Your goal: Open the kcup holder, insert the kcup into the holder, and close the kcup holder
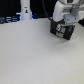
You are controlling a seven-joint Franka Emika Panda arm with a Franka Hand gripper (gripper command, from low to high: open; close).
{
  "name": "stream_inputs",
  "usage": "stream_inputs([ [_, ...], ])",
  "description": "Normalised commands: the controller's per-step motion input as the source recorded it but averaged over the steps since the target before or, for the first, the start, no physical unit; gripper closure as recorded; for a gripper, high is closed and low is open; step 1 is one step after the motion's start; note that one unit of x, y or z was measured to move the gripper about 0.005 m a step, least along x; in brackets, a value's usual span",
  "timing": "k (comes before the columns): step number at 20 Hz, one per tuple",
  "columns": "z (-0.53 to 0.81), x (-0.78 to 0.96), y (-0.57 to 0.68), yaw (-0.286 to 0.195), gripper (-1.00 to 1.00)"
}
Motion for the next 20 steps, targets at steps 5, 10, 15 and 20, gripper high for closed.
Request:
stream_inputs([
  [5,0.0,-0.77,0.44,0.076,-1.0],
  [10,0.11,-0.5,0.46,0.095,-1.0],
  [15,0.81,0.09,0.19,0.01,-1.0],
  [20,0.52,0.11,0.06,-0.015,-1.0],
])
